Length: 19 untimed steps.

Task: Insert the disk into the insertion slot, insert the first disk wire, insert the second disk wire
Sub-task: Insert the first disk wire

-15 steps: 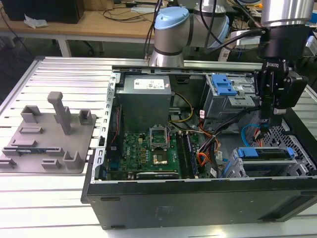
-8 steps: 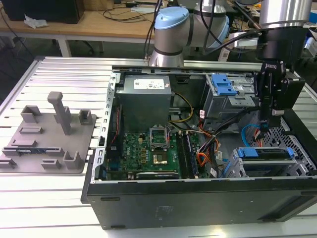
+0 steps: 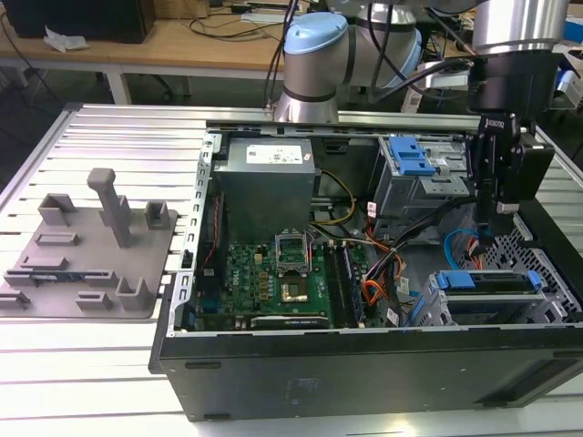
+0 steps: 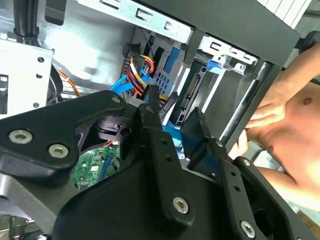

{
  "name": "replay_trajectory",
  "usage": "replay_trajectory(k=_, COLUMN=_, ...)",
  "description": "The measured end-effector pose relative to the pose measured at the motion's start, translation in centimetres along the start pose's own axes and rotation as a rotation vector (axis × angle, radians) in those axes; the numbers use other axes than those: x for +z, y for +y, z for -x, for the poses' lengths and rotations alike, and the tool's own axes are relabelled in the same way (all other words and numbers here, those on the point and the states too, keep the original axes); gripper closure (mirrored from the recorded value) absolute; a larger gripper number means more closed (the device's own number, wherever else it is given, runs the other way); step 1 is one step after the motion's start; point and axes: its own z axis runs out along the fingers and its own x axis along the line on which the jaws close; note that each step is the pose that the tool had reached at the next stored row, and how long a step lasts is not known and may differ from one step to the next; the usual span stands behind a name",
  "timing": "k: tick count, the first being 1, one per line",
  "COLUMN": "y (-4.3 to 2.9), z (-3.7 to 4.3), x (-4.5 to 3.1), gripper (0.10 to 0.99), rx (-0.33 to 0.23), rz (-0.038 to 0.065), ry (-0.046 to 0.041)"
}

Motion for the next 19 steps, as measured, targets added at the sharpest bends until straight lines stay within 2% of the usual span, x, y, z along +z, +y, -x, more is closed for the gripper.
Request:
replay_trajectory(k=2, y=0.09, z=0.12, x=-0.04, gripper=0.643, rx=0.002, rz=-0.004, ry=0.0042)
replay_trajectory(k=5, y=0.63, z=0.21, x=-0.02, gripper=0.643, rx=0.008, rz=-0.013, ry=0.0045)
replay_trajectory(k=7, y=0.65, z=0.36, x=-0.03, gripper=0.643, rx=0.009, rz=-0.017, ry=0.0105)
replay_trajectory(k=15, y=0.74, z=0.91, x=-0.07, gripper=0.659, rx=0.008, rz=-0.02, ry=0.0231)
replay_trajectory(k=16, y=0.75, z=0.97, x=-0.06, gripper=0.733, rx=0.008, rz=-0.02, ry=0.0244)
replay_trajectory(k=17, y=0.76, z=1.03, x=-0.04, gripper=0.733, rx=0.008, rz=-0.02, ry=0.0258)
replay_trajectory(k=18, y=0.75, z=1.07, x=-0.01, gripper=0.733, rx=0.008, rz=-0.021, ry=0.0331)
replay_trajectory(k=19, y=0.72, z=1.1, x=0.0, gripper=0.733, rx=0.007, rz=-0.022, ry=0.0359)
